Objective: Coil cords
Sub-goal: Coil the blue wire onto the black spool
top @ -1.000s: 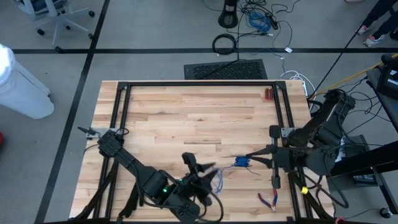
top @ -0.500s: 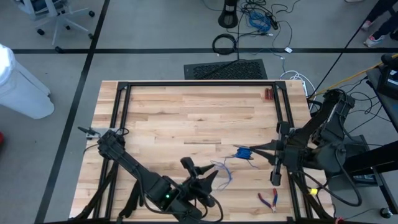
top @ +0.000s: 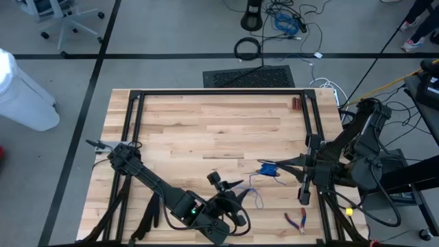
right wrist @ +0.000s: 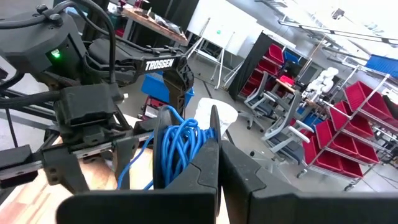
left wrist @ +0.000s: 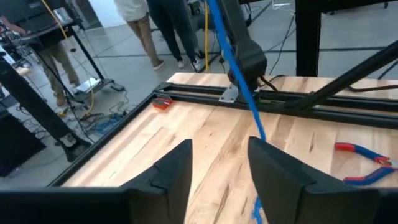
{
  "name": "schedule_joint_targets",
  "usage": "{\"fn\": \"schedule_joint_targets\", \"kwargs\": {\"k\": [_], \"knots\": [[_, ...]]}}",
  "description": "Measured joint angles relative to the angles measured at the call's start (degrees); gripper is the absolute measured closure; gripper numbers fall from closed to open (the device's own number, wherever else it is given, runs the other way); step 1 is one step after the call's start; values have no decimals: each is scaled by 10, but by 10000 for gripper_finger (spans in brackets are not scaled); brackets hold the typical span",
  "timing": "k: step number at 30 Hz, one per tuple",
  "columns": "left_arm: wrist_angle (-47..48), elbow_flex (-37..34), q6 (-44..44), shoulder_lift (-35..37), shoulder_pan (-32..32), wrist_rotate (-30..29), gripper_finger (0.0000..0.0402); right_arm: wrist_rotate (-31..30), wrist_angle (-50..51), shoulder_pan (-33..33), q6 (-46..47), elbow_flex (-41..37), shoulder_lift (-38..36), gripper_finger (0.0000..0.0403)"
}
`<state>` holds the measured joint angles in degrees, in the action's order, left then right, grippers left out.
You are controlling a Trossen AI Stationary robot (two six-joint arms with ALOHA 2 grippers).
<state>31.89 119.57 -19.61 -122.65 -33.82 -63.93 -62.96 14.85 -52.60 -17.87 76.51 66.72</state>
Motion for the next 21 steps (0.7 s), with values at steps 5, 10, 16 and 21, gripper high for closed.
{"fn": "schedule_joint_targets", "kwargs": {"k": [5,10,16,21], "knots": [[3,0,-10,0,-2,0,208,0,0,0,5,0,0,403],[5,0,-6,0,-17,1,203,0,1,0,10,0,0,403],[4,0,-6,0,-35,6,203,0,6,0,22,0,0,403],[-2,0,-11,-2,-37,8,203,0,5,0,22,0,0,403]]}}
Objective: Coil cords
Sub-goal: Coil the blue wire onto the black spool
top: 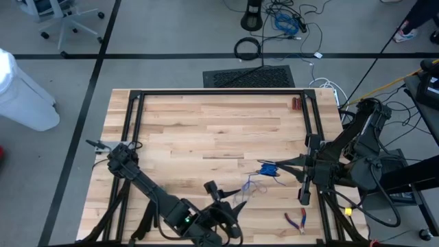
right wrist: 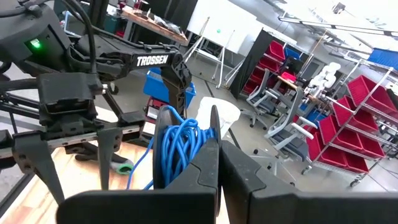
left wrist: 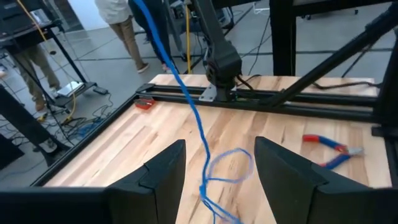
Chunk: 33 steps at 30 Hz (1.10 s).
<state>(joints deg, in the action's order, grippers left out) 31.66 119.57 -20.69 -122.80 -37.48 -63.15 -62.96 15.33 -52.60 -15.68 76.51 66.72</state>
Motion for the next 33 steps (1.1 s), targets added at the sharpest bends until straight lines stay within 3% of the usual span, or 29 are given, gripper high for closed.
{"fn": "schedule_joint_targets", "kwargs": {"k": [21,33], "knots": [[-23,0,1,-22,21,-3,209,0,-1,0,0,0,0,403],[-4,0,5,-34,33,-26,339,0,-1,0,-2,0,0,403]]}}
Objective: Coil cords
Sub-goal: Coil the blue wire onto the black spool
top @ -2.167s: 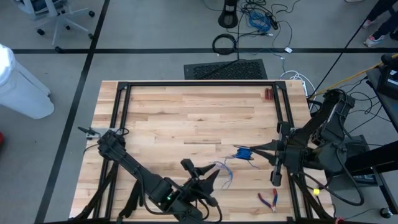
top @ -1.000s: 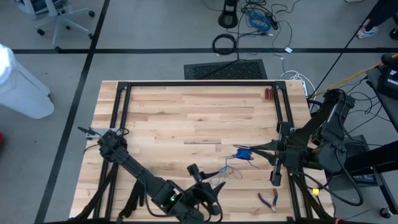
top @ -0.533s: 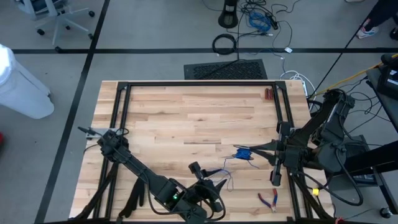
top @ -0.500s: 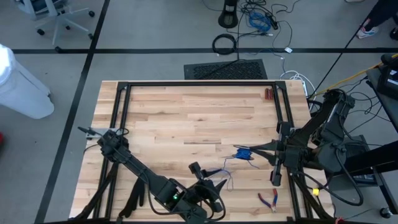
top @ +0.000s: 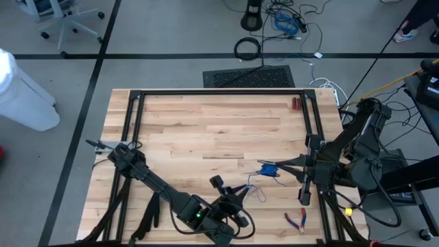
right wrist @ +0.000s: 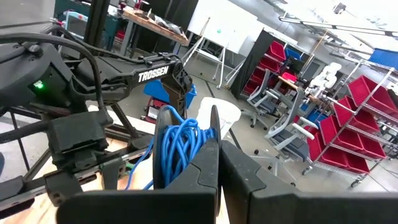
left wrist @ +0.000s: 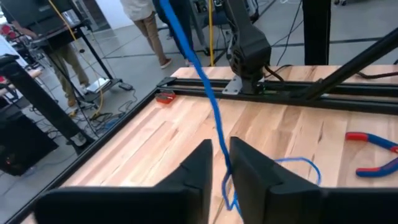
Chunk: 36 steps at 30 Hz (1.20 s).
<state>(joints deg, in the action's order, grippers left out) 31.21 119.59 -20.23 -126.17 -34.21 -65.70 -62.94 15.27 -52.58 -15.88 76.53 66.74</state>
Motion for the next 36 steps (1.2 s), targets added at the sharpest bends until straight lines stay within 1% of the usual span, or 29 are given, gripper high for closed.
{"fn": "schedule_joint_targets", "kwargs": {"k": [6,8,13,16,22,25,28,33,36], "knots": [[8,0,13,0,-5,-7,388,0,0,0,1,0,0,403],[9,0,15,0,-6,-9,395,0,0,0,2,0,0,403],[8,0,44,0,12,-33,397,2,-5,1,31,0,0,403],[8,0,46,0,39,-31,398,2,-5,1,46,0,0,403],[8,0,45,0,83,34,399,2,-5,1,47,0,0,403],[5,0,42,0,93,46,399,2,-7,1,47,0,0,403],[-9,0,45,0,98,49,400,-12,-9,12,54,0,0,403],[-73,0,76,0,97,49,400,-74,-6,36,66,0,12,403],[-111,0,104,0,97,49,400,-84,-5,50,64,0,21,403]]}}
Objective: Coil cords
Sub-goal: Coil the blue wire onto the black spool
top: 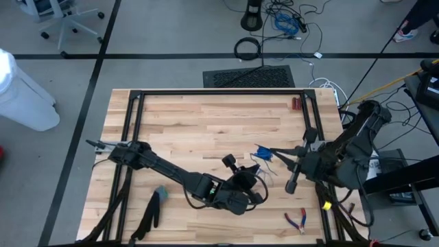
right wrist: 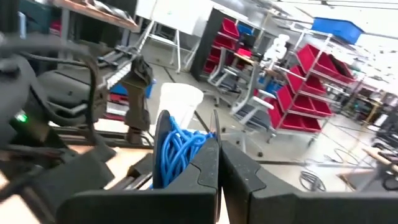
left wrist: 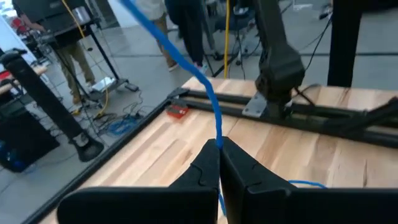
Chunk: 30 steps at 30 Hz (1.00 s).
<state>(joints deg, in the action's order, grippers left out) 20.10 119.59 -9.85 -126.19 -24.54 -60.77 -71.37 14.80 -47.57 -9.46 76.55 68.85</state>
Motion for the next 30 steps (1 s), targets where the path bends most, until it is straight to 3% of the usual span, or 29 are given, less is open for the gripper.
{"fn": "schedule_joint_targets", "kwargs": {"k": [11,15,20,26,30], "knots": [[-92,0,72,0,5,16,400,7,-5,23,11,0,8,403],[-62,0,55,0,11,17,400,9,-10,22,4,0,8,403],[55,0,-29,-1,14,-5,385,9,-13,11,-14,0,8,403],[125,0,-76,-1,-3,6,329,9,-13,-8,-20,0,-2,403],[122,0,-77,3,-15,-35,294,10,-11,-28,-21,0,-3,403]]}}
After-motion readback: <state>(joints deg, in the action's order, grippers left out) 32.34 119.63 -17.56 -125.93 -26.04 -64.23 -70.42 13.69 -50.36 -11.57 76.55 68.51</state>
